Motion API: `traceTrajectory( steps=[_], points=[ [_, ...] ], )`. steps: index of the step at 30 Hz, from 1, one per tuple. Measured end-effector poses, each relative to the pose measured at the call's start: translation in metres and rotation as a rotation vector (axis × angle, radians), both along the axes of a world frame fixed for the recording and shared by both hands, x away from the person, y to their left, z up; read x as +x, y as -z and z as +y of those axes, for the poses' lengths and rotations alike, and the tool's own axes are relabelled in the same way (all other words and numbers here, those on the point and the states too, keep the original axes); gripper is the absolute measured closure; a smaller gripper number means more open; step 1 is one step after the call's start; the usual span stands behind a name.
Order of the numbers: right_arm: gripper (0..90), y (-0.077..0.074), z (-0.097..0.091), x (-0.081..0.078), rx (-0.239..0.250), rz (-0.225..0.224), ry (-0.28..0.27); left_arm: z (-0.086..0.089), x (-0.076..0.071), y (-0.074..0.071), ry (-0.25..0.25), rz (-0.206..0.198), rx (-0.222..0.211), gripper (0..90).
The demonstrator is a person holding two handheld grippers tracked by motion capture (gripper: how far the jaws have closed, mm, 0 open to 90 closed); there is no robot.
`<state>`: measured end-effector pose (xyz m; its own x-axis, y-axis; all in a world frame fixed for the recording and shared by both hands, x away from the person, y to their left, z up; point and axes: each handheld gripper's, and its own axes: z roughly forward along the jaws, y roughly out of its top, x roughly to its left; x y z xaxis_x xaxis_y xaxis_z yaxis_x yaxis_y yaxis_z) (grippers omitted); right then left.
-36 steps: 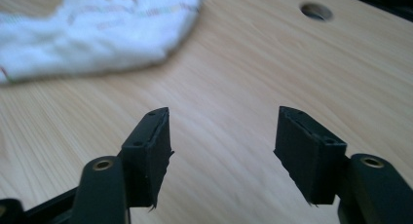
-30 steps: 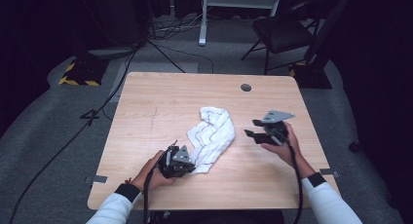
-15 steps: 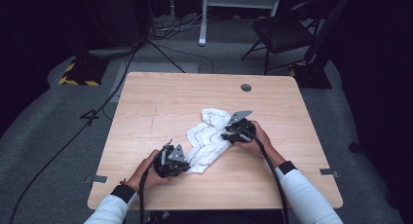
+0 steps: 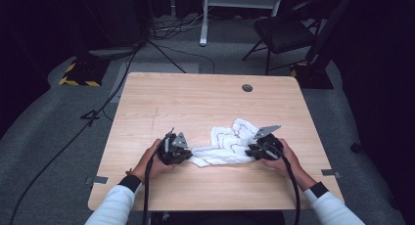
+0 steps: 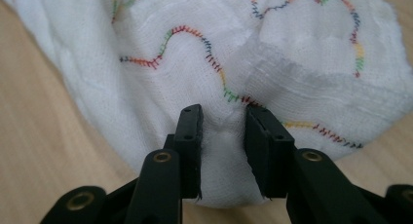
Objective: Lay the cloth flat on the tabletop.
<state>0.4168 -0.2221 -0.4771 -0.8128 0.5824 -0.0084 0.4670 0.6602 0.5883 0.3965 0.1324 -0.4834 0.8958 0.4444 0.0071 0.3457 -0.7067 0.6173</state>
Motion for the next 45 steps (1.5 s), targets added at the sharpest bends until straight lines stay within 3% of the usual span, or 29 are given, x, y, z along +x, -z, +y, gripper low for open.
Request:
traceTrajectory(
  steps=[1, 3, 5, 7, 9, 12, 15, 17, 21, 23, 25, 27, 30, 38, 42, 45],
  points=[
    [64.3, 0.0, -0.002, -0.005, 0.003, -0.012, -0.008, -0.002, 0.0, 0.0, 0.001, -0.003, 0.013, 82.9],
    [55.5, -0.006, -0.003, -0.014, -0.007, -0.09, -0.043, -0.003, 0.001, 0.001, 0.001, -0.006, 0.017, 82.4],
    [55.0, -0.017, 0.0, -0.016, 0.026, -0.161, -0.066, -0.002, 0.001, 0.001, -0.002, -0.003, 0.01, 81.7],
    [52.8, -0.025, 0.006, -0.013, 0.056, -0.186, -0.095, -0.001, 0.003, 0.001, -0.009, -0.001, 0.006, 80.4],
    [51.6, -0.027, 0.014, -0.007, 0.051, -0.204, -0.108, -0.002, 0.002, 0.002, -0.008, 0.0, -0.001, 79.0],
    [54.3, -0.023, 0.027, 0.009, 0.069, -0.166, -0.129, -0.003, 0.001, 0.003, -0.009, 0.002, -0.011, 74.8],
    [53.7, -0.015, 0.042, 0.022, 0.043, -0.135, -0.158, -0.004, -0.001, 0.004, -0.013, 0.01, -0.027, 67.0],
    [49.9, -0.009, 0.053, 0.03, 0.005, -0.105, -0.159, -0.005, -0.001, 0.005, -0.022, 0.015, -0.039, 62.9],
    [46.4, 0.002, 0.06, 0.04, -0.019, -0.059, -0.139, -0.007, 0.0, 0.006, -0.039, 0.034, -0.06, 53.8],
    [52.7, 0.003, 0.059, 0.042, -0.002, -0.032, -0.132, -0.007, 0.0, 0.007, -0.042, 0.034, -0.061, 53.3],
    [63.3, 0.002, 0.058, 0.04, 0.005, -0.019, -0.142, -0.007, 0.0, 0.006, -0.044, 0.026, -0.055, 58.8],
    [73.3, 0.001, 0.058, 0.037, -0.001, -0.022, -0.157, -0.005, 0.0, 0.006, -0.034, 0.029, -0.058, 69.8],
    [82.0, -0.003, 0.058, 0.029, -0.037, -0.078, -0.154, -0.004, -0.002, 0.002, -0.013, -0.006, -0.034, 82.0],
    [85.7, -0.043, 0.024, 0.015, 0.103, -0.198, -0.08, 0.006, -0.005, -0.021, -0.045, -0.092, -0.118, 85.4],
    [86.0, -0.067, 0.0, 0.007, 0.189, -0.255, -0.034, 0.017, -0.008, -0.04, -0.068, -0.142, -0.182, 85.6],
    [86.2, -0.081, -0.014, 0.0, 0.226, -0.29, -0.018, 0.021, -0.01, -0.055, -0.073, -0.18, -0.212, 85.6]
  ],
)
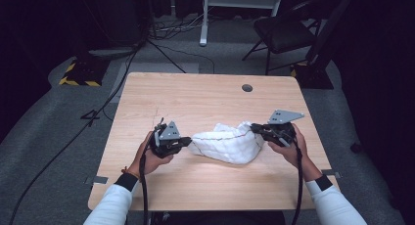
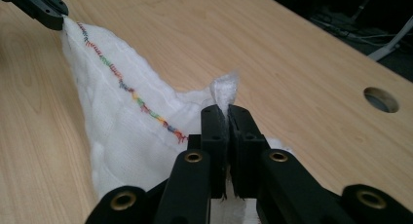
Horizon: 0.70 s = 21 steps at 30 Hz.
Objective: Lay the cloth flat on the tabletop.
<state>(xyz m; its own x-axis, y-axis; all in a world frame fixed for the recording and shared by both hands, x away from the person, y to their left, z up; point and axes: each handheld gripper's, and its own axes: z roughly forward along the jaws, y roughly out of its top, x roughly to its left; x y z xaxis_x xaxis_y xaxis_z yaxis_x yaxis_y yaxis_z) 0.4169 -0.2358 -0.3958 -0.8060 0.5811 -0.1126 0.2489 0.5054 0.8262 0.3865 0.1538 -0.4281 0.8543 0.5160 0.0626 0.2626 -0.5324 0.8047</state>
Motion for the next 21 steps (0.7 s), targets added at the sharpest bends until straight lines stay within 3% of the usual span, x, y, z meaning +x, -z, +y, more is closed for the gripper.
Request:
traceTrajectory(
  steps=[7, 13, 21],
  points=[
    [86.2, -0.03, -0.016, -0.021, 0.056, -0.07, 0.008, 0.002, -0.014, -0.044, 0.035, -0.112, -0.078, 85.7],
    [86.2, -0.066, -0.024, -0.052, 0.099, -0.171, -0.001, -0.001, -0.035, -0.083, 0.07, -0.218, -0.079, 85.6],
    [86.2, -0.095, -0.04, -0.091, 0.146, -0.292, -0.029, 0.005, -0.061, -0.113, 0.101, -0.292, -0.107, 85.5]
  ],
)
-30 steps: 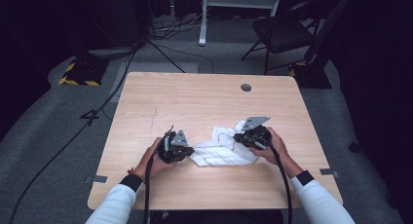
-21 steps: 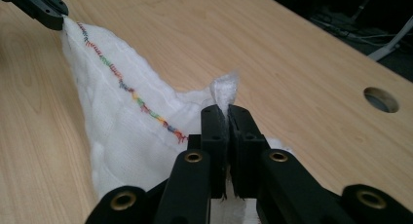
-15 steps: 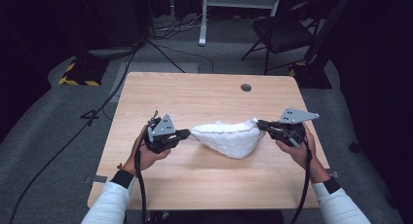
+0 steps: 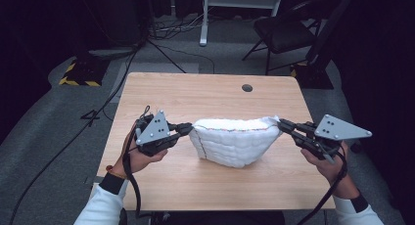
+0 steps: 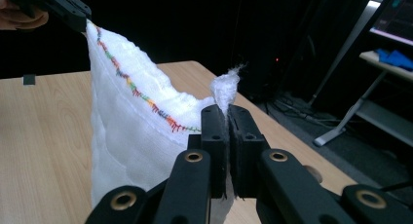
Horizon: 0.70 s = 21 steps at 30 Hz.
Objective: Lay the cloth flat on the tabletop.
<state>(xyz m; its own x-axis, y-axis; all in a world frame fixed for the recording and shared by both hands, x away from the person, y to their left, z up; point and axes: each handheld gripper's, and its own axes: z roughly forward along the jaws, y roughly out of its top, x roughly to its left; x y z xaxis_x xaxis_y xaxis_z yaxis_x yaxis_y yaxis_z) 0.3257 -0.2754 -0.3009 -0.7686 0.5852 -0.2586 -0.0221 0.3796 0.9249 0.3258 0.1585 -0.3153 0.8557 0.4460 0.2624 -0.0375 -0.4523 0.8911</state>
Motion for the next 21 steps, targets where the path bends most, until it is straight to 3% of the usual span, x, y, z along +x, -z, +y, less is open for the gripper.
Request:
traceTrajectory(
  steps=[7, 11, 14, 17, 21],
  points=[
    [86.0, -0.006, -0.004, -0.027, 0.008, -0.031, -0.019, 0.001, -0.026, -0.015, 0.032, -0.056, -0.005, 85.4],
    [86.0, -0.003, -0.004, -0.036, -0.001, -0.036, -0.015, -0.003, -0.027, -0.014, 0.041, -0.061, 0.01, 85.2],
    [86.0, -0.001, -0.005, -0.032, -0.009, -0.033, 0.011, -0.007, -0.017, -0.01, 0.02, -0.05, 0.016, 85.1],
    [85.9, 0.004, -0.005, -0.017, -0.009, -0.015, 0.047, -0.011, -0.001, -0.004, -0.003, -0.035, 0.033, 85.2],
    [85.9, 0.013, 0.0, 0.016, -0.037, 0.012, 0.1, -0.016, 0.041, 0.01, -0.063, 0.02, 0.052, 85.3]
  ],
)
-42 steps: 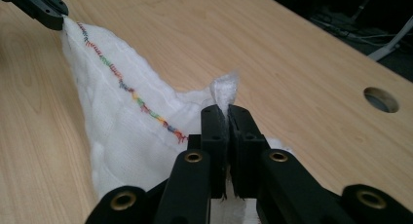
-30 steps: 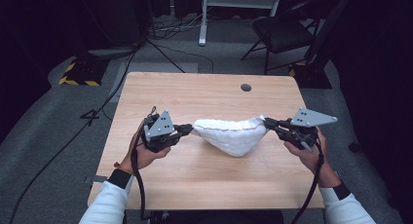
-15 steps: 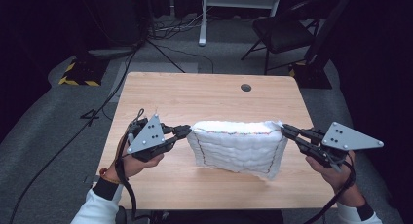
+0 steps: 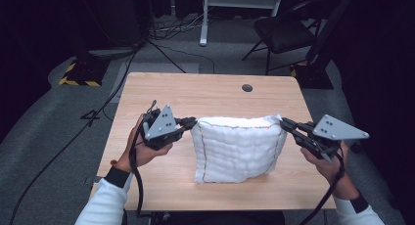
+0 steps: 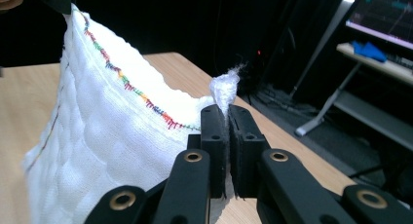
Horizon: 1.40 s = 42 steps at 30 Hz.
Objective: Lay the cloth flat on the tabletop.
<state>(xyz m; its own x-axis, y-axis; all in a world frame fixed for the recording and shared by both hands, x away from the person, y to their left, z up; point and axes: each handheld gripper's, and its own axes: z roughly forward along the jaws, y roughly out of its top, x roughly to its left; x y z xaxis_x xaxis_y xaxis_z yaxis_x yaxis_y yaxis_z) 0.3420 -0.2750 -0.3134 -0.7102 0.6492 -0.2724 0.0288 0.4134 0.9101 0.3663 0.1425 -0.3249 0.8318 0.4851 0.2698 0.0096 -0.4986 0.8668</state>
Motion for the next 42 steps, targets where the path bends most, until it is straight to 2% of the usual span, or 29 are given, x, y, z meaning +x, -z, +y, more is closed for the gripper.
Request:
traceTrajectory(
  steps=[1, 3, 5, 7, 8, 9, 11, 13, 14, 15, 18, 19, 21, 23, 24, 27, 29, 31, 34, 37, 39, 41, 42],
  points=[
    [85.9, 0.002, 0.003, 0.009, -0.017, -0.003, 0.019, -0.002, 0.01, 0.004, -0.015, 0.014, 0.006, 85.4],
    [85.9, 0.007, 0.007, 0.027, -0.032, 0.008, 0.04, -0.006, 0.031, 0.013, -0.04, 0.013, 0.051, 85.4],
    [85.9, 0.015, 0.013, 0.051, -0.076, 0.018, 0.074, -0.01, 0.049, 0.021, -0.061, 0.036, 0.064, 85.6],
    [85.9, 0.022, 0.018, 0.071, -0.091, 0.048, 0.093, -0.015, 0.075, 0.032, -0.104, 0.061, 0.101, 85.6],
    [85.9, 0.027, 0.022, 0.088, -0.106, 0.067, 0.112, -0.016, 0.082, 0.036, -0.12, 0.069, 0.105, 85.6],
    [85.9, 0.03, 0.024, 0.095, -0.121, 0.075, 0.121, -0.018, 0.092, 0.04, -0.136, 0.079, 0.119, 85.7],
    [85.9, 0.039, 0.03, 0.116, -0.155, 0.098, 0.144, -0.02, 0.108, 0.048, -0.175, 0.102, 0.112, 85.7],
    [85.3, 0.048, 0.035, 0.136, -0.176, 0.123, 0.179, -0.024, 0.127, 0.058, -0.242, 0.121, 0.105, 84.0],
    [82.8, 0.053, 0.038, 0.146, -0.191, 0.131, 0.205, -0.026, 0.134, 0.063, -0.301, 0.125, 0.096, 78.9],
    [75.7, 0.059, 0.04, 0.155, -0.215, 0.135, 0.246, -0.027, 0.139, 0.067, -0.334, 0.136, 0.083, 70.2],
    [61.4, 0.074, 0.043, 0.173, -0.238, 0.176, 0.307, -0.034, 0.15, 0.087, -0.391, 0.209, 0.044, 48.6],
    [58.9, 0.081, 0.043, 0.176, -0.231, 0.201, 0.321, -0.036, 0.15, 0.093, -0.383, 0.227, 0.05, 41.1],
    [52.8, 0.091, 0.04, 0.177, -0.206, 0.244, 0.297, -0.041, 0.145, 0.106, -0.348, 0.257, 0.064, 34.2],
    [50.4, 0.101, 0.037, 0.173, -0.215, 0.272, 0.275, -0.046, 0.141, 0.119, -0.316, 0.292, 0.115, 28.9],
    [48.3, 0.106, 0.035, 0.17, -0.224, 0.281, 0.262, -0.048, 0.138, 0.123, -0.305, 0.3, 0.126, 26.3],
    [44.2, 0.121, 0.033, 0.16, -0.265, 0.309, 0.21, -0.052, 0.126, 0.139, -0.25, 0.334, 0.161, 24.2],
    [42.3, 0.129, 0.032, 0.15, -0.294, 0.305, 0.18, -0.055, 0.119, 0.145, -0.239, 0.343, 0.183, 21.3],
    [40.4, 0.136, 0.031, 0.141, -0.286, 0.336, 0.149, -0.056, 0.112, 0.151, -0.234, 0.363, 0.184, 19.1],
    [39.2, 0.147, 0.028, 0.13, -0.292, 0.356, 0.117, -0.059, 0.102, 0.16, -0.192, 0.386, 0.213, 18.2],
    [37.2, 0.157, 0.023, 0.119, -0.315, 0.389, 0.106, -0.064, 0.092, 0.164, -0.163, 0.384, 0.25, 17.2],
    [35.1, 0.16, 0.021, 0.113, -0.32, 0.408, 0.1, -0.067, 0.086, 0.165, -0.145, 0.366, 0.28, 17.7],
    [35.0, 0.165, 0.017, 0.108, -0.313, 0.432, 0.093, -0.069, 0.079, 0.166, -0.154, 0.362, 0.258, 19.4],
    [33.7, 0.167, 0.016, 0.107, -0.328, 0.442, 0.092, -0.069, 0.077, 0.167, -0.162, 0.354, 0.256, 20.2]
  ],
)
